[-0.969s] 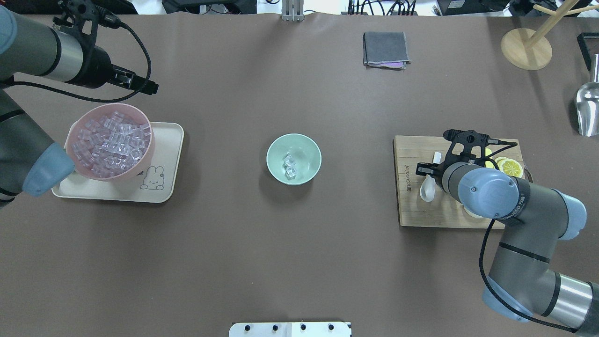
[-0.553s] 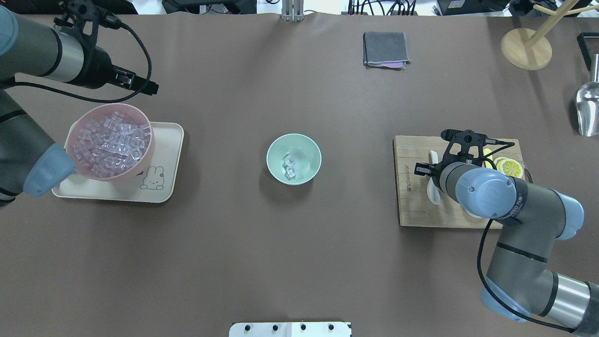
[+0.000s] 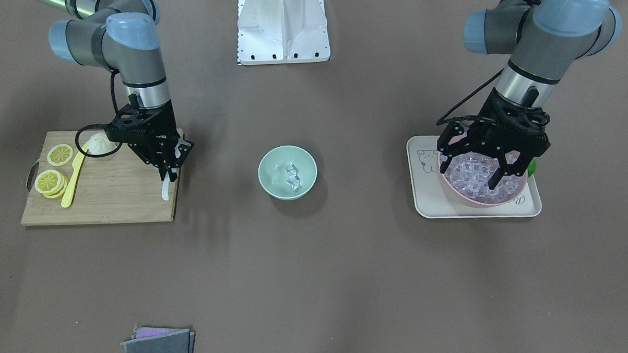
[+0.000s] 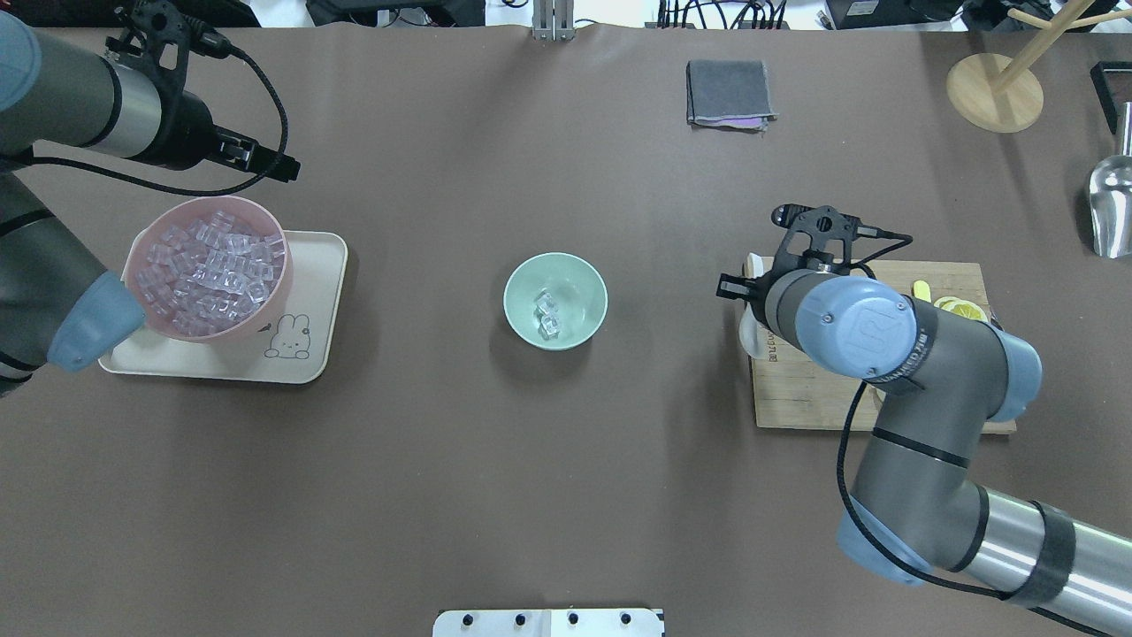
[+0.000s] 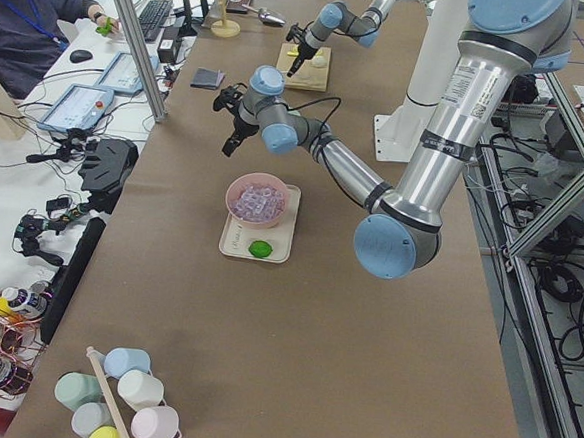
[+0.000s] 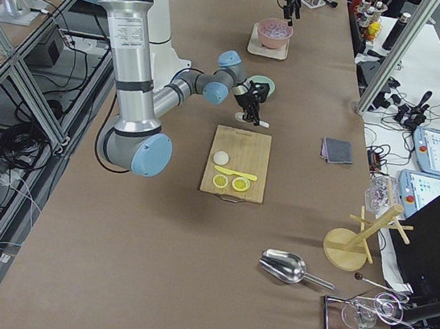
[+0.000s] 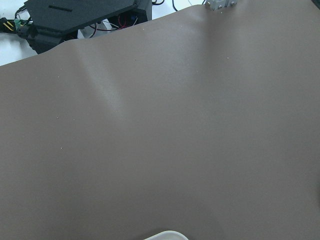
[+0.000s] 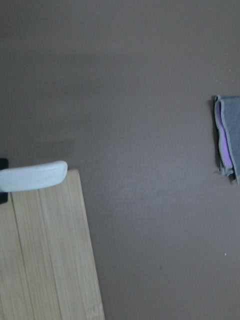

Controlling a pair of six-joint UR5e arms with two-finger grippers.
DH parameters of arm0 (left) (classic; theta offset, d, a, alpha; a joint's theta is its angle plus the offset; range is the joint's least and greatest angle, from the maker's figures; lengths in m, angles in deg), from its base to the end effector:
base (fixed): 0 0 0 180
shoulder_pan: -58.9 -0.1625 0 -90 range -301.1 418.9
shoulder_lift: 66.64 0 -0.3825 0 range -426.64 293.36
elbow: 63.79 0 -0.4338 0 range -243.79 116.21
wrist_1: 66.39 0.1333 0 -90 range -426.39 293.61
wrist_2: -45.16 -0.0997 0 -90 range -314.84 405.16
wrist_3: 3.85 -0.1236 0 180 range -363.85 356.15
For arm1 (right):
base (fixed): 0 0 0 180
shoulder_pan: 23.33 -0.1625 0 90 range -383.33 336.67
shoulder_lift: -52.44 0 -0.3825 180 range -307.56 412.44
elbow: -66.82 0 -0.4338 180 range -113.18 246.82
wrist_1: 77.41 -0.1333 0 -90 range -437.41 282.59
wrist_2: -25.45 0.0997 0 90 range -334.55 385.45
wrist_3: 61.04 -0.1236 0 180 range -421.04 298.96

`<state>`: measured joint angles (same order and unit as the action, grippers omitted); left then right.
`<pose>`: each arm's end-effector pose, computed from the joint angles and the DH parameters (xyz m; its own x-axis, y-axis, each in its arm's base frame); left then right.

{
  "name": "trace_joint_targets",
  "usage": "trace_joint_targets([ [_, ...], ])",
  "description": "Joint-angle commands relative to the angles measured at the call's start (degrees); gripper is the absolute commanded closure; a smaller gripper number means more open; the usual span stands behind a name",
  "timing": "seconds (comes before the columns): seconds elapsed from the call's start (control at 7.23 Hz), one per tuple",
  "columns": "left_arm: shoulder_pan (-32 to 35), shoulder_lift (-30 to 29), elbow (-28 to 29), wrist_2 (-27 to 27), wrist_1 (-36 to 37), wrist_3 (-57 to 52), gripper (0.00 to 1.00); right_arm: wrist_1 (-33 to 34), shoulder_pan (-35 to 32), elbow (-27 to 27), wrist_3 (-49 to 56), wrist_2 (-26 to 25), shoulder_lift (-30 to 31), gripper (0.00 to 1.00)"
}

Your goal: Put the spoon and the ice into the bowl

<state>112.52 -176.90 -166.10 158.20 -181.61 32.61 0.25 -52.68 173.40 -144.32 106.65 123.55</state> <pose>0.3156 -0.5716 0.2641 0.6258 0.3984 -0.6706 0.0693 0.8279 0.5565 -0.4785 -0.4437 0.2808 0.6496 0.2326 0.7238 -0.5107 0.8388 0.1887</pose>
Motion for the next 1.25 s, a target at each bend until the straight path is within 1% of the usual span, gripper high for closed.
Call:
trace_joint_targets([
  [0.0, 0.0, 0.1, 0.4, 0.1, 0.0, 0.2, 0.02, 9.9, 0.0, -0.7, -8.5, -0.2, -10.1, 1.0],
  [0.14, 0.0, 0.1, 0.4, 0.3, 0.0, 0.3, 0.02, 12.9, 0.3, -2.1, -11.7, -0.8, -14.6, 1.0],
  [0.28, 0.0, 0.2, 0.4, 0.3, 0.0, 0.4, 0.02, 14.2, 0.6, -6.5, -13.9, -2.5, -20.1, 1.0],
  [0.42, 0.1, 0.2, 0.4, 0.3, 0.1, 0.5, 0.02, 14.2, 1.1, -13.7, -16.6, -5.1, -26.2, 1.0],
  [0.55, 0.1, 0.3, 0.5, 0.3, 0.2, 0.5, 0.02, 14.2, 1.8, -17.5, -18.1, -6.8, -29.2, 1.0],
  [0.83, 0.1, 0.2, 1.7, 0.3, 0.1, 0.5, 0.02, 14.1, 4.3, -19.8, -18.8, -14.0, -29.5, 1.0],
  [0.97, 0.0, 0.2, 1.9, 0.3, 0.1, 0.5, 0.02, 14.1, 4.7, -20.7, -19.3, -15.4, -29.5, 1.0],
  [1.11, 0.0, 0.2, 2.0, 0.3, 0.1, 0.5, 0.02, 13.8, 5.3, -22.1, -19.6, -18.5, -29.5, 1.0],
])
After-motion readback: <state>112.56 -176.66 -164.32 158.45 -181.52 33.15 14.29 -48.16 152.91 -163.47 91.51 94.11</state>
